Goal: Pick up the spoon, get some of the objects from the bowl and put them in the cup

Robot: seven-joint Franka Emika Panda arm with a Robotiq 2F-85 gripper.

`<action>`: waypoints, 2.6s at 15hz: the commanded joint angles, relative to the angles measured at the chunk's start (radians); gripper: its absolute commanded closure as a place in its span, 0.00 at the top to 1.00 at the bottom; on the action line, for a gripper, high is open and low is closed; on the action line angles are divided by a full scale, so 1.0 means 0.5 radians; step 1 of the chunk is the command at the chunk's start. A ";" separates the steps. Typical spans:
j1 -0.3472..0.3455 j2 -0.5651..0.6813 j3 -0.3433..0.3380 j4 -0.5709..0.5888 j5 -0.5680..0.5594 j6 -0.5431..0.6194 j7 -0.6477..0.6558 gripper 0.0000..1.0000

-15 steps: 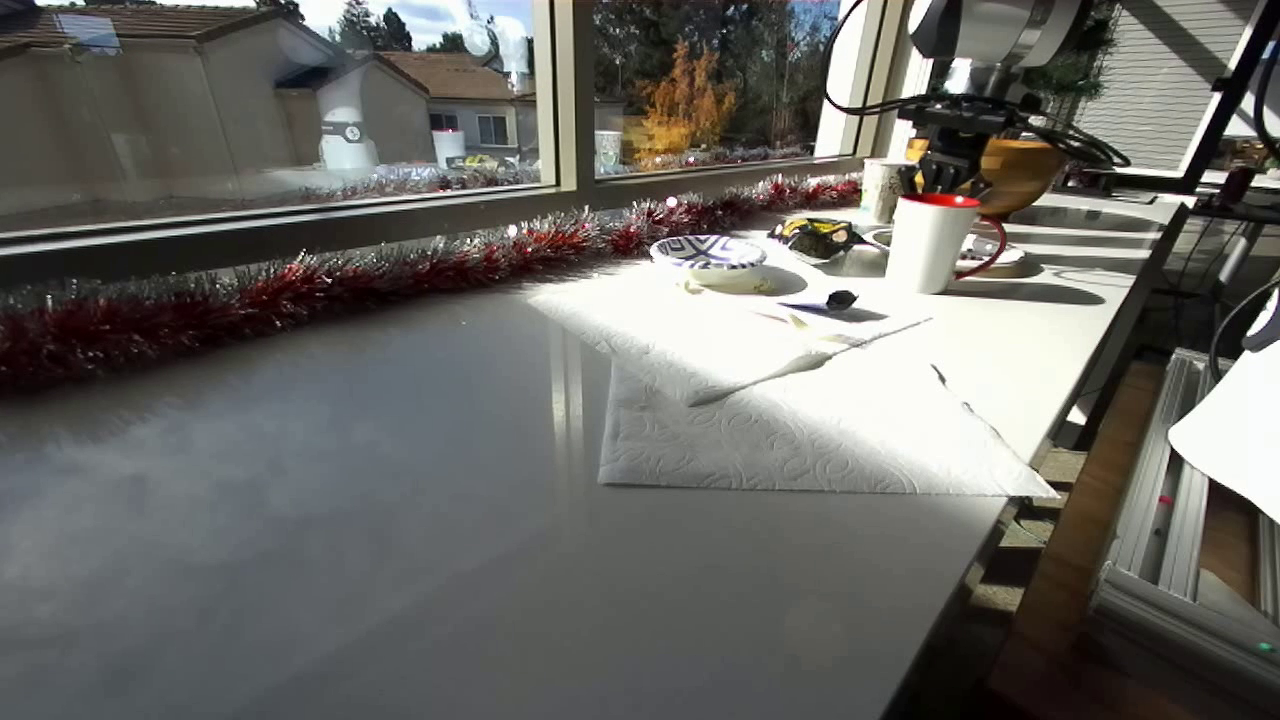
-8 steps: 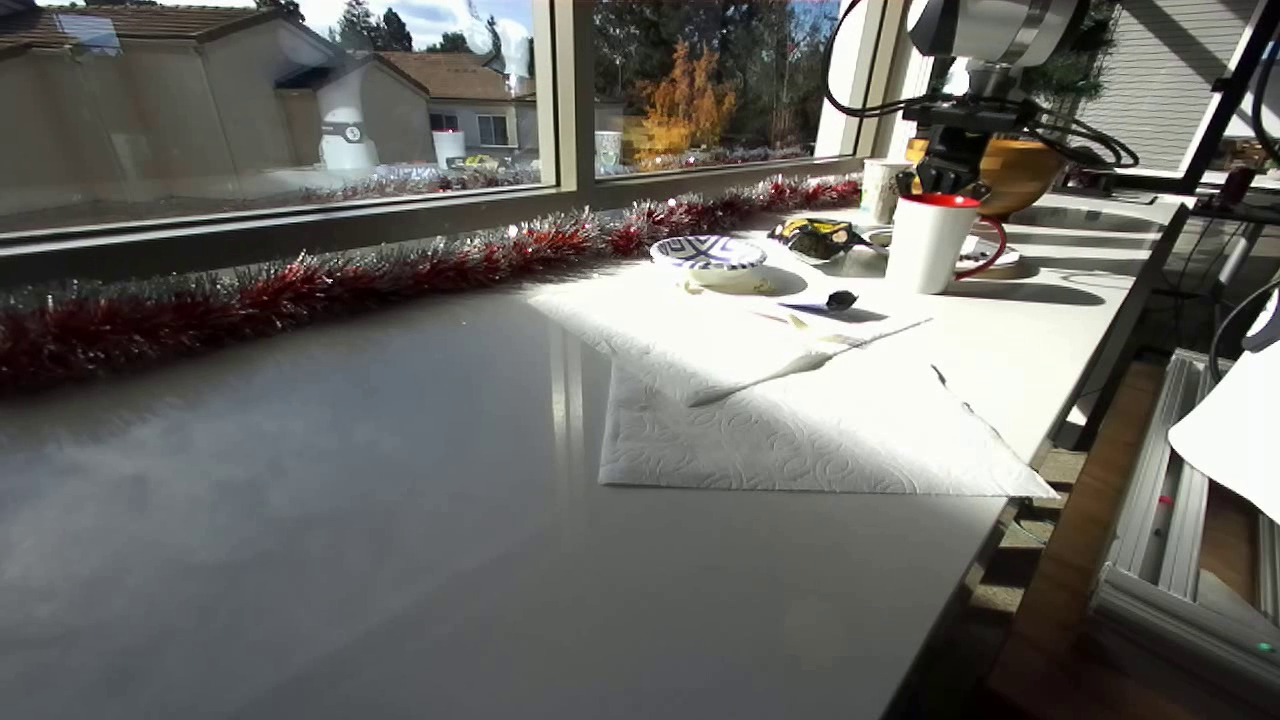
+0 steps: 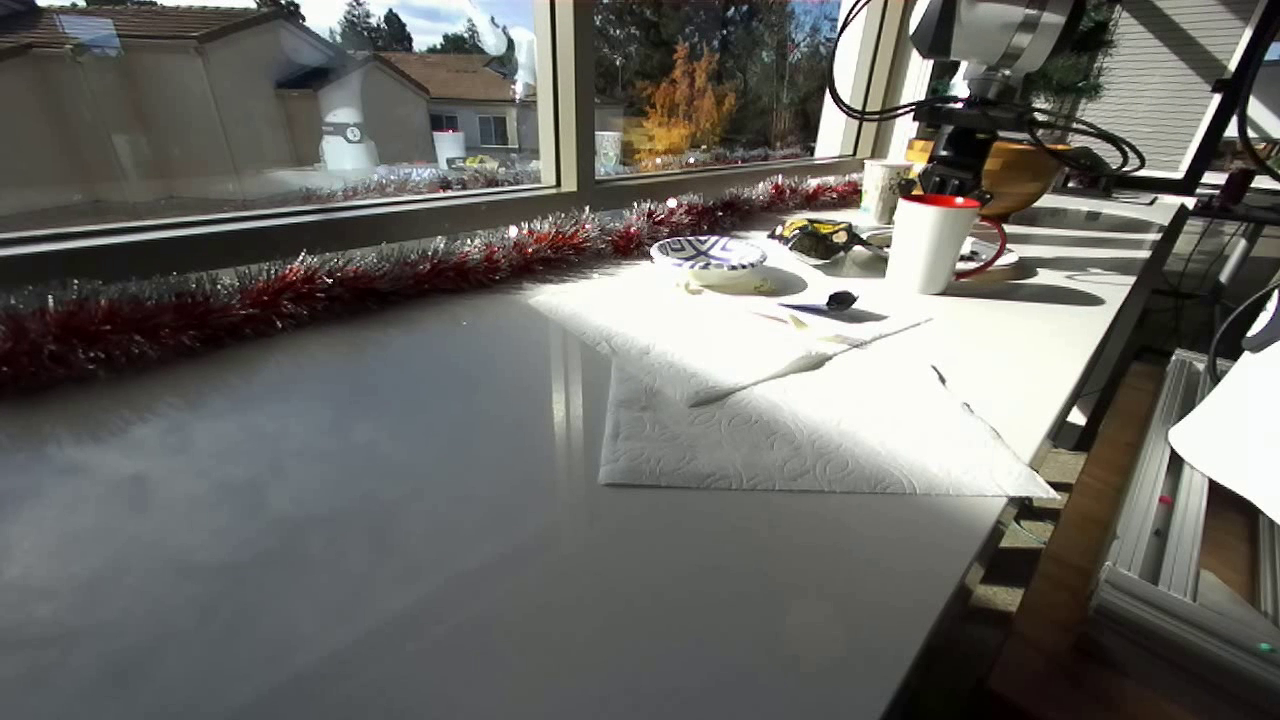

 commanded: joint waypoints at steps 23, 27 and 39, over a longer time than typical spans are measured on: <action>-0.411 0.501 -0.103 1.168 0.517 -1.206 0.996 0.03; -0.475 0.589 -0.099 1.301 0.661 -1.136 1.328 0.03; -0.584 0.643 -0.025 1.500 1.009 -0.699 1.974 0.03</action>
